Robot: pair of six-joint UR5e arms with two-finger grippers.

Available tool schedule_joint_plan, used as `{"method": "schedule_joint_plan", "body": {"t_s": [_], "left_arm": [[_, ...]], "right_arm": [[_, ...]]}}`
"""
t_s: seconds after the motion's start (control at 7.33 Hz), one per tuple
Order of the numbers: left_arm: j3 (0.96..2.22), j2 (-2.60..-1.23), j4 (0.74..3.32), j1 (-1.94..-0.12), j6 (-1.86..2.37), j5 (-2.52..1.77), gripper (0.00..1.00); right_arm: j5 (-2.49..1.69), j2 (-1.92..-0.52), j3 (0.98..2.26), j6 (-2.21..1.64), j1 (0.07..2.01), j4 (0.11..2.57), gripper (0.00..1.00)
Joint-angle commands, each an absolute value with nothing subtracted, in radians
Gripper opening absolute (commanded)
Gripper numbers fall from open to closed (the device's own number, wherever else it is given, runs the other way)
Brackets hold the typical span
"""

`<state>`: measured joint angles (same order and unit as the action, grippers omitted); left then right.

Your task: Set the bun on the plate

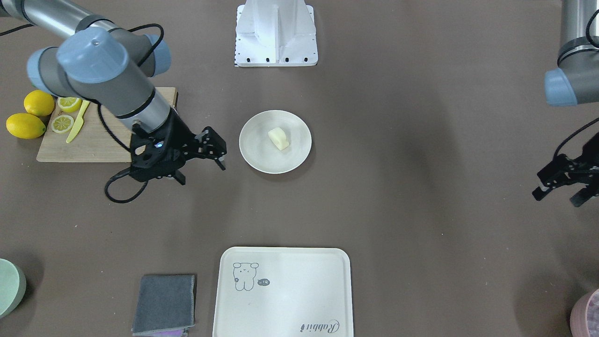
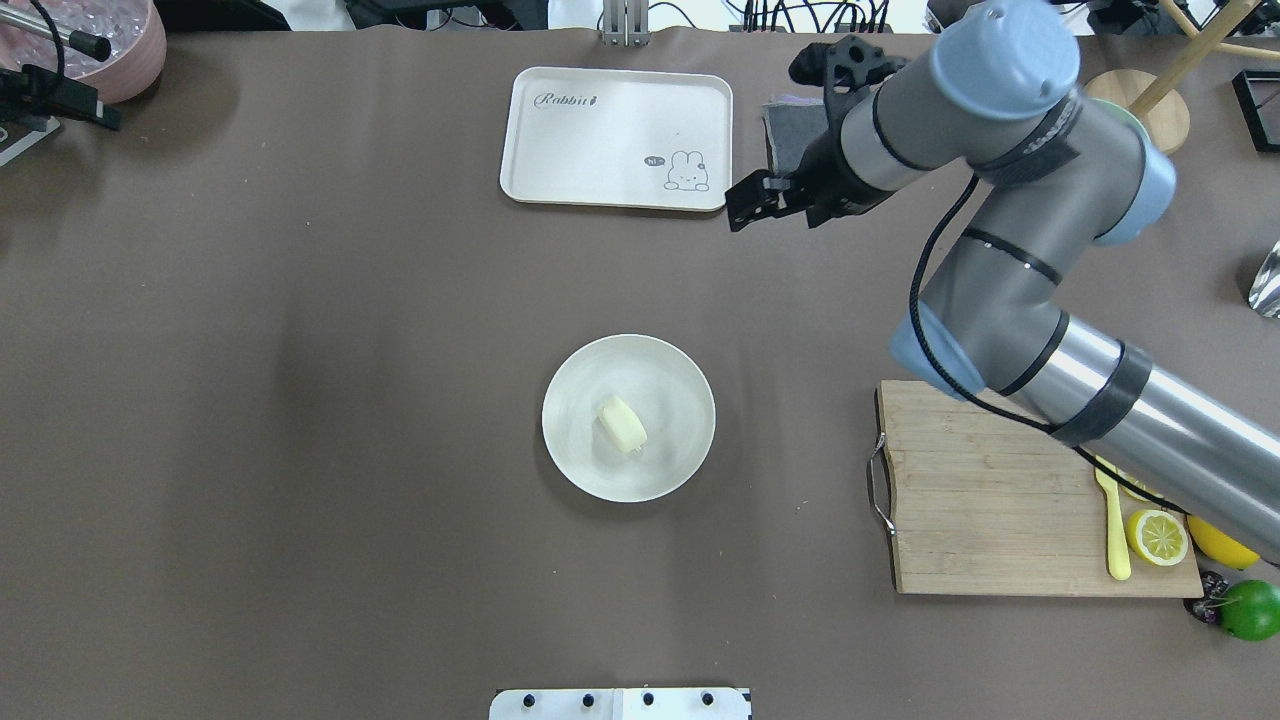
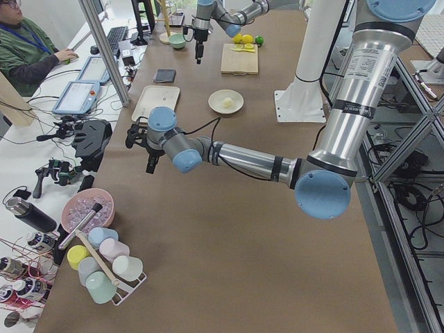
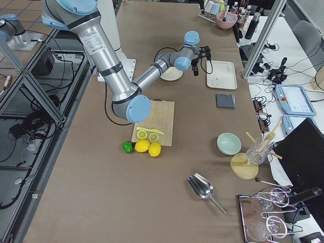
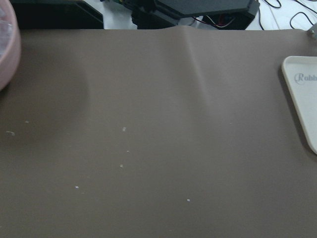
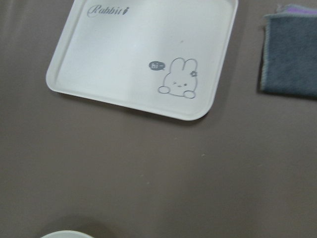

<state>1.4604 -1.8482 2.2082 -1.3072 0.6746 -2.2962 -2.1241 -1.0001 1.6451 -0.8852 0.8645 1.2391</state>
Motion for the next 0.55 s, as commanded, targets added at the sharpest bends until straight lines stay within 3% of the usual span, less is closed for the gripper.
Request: {"method": "schedule_joint_plan", "body": {"t_s": [0.0, 0.41], "left_arm": [[1.407, -1.852, 2.125, -1.432, 0.578, -2.309, 0.98], [1.382, -1.870, 1.854, -1.566, 0.460, -2.306, 0.98]], "right_arm": [[-2.181, -1.029, 1.649, -0.619, 1.012, 1.400, 1.00], [-2.285, -1.196, 1.649, -0.348, 1.231, 1.410, 1.00]]}}
